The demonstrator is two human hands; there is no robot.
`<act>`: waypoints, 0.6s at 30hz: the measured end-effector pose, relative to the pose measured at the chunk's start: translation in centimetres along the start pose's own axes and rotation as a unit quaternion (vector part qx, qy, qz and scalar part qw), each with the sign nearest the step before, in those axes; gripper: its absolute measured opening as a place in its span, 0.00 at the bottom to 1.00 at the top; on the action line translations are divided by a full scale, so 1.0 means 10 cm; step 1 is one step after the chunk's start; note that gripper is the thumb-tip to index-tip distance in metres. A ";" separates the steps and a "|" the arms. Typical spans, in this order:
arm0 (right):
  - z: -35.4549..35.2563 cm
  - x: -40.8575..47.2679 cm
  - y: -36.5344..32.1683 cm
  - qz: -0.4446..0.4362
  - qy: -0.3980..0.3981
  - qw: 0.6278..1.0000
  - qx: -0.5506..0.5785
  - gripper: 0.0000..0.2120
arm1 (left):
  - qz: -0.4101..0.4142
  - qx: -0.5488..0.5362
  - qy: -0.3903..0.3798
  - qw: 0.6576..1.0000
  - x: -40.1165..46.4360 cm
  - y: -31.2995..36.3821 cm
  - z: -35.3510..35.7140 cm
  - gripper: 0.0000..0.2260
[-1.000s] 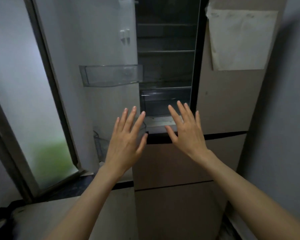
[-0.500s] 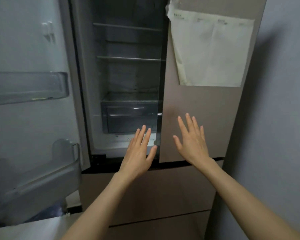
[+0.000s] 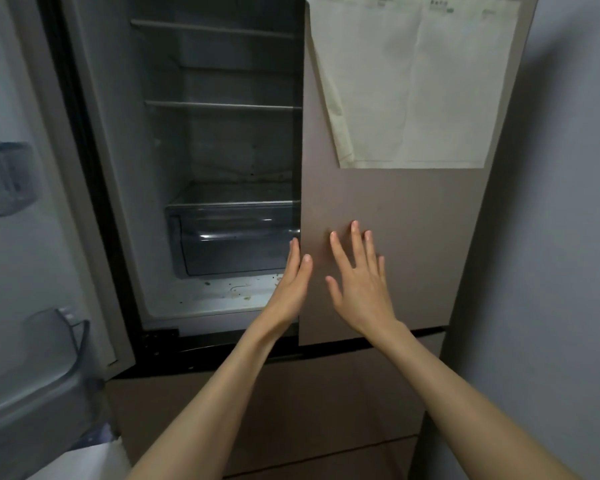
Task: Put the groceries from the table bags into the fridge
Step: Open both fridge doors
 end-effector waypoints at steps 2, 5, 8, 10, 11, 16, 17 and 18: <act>0.00 -0.02 -0.01 0.006 0.006 1.000 0.012 0.33 | -0.001 -0.004 -0.002 1.000 -0.02 0.00 -0.02 0.24; 0.01 -0.07 -0.04 0.010 0.033 0.998 0.048 0.33 | 0.011 -0.004 -0.010 1.000 -0.10 0.01 -0.01 0.23; -0.02 -0.18 -0.03 0.008 0.072 0.994 0.083 0.34 | 0.032 0.025 -0.026 0.999 -0.22 0.03 -0.02 0.23; -0.08 -0.28 -0.02 0.014 0.094 0.991 0.098 0.34 | 0.055 0.043 -0.040 0.997 -0.36 0.09 0.01 0.23; -0.11 -0.34 -0.01 0.019 0.106 0.988 0.111 0.34 | 0.067 0.045 -0.046 0.996 -0.44 0.13 0.03 0.23; -0.32 -0.71 0.10 0.066 0.166 0.956 0.231 0.29 | 0.120 0.041 -0.023 0.992 -0.77 0.33 0.01 0.17; -0.37 -0.78 0.14 0.076 0.165 0.953 0.241 0.30 | 0.130 0.040 -0.004 0.991 -0.78 0.39 -0.01 0.16; -0.42 -0.84 0.17 0.084 0.157 0.953 0.245 0.31 | 0.142 0.045 0.018 0.989 -0.78 0.46 -0.02 0.16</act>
Point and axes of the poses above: each hand's wrist, its own x-axis towards the middle knuckle, its own z-axis out of the palm, y = z × x, the point moved 7 cm from there along x, towards the middle knuckle, and after that the axes turned 2 degrees about y, right-handed, at the moved point
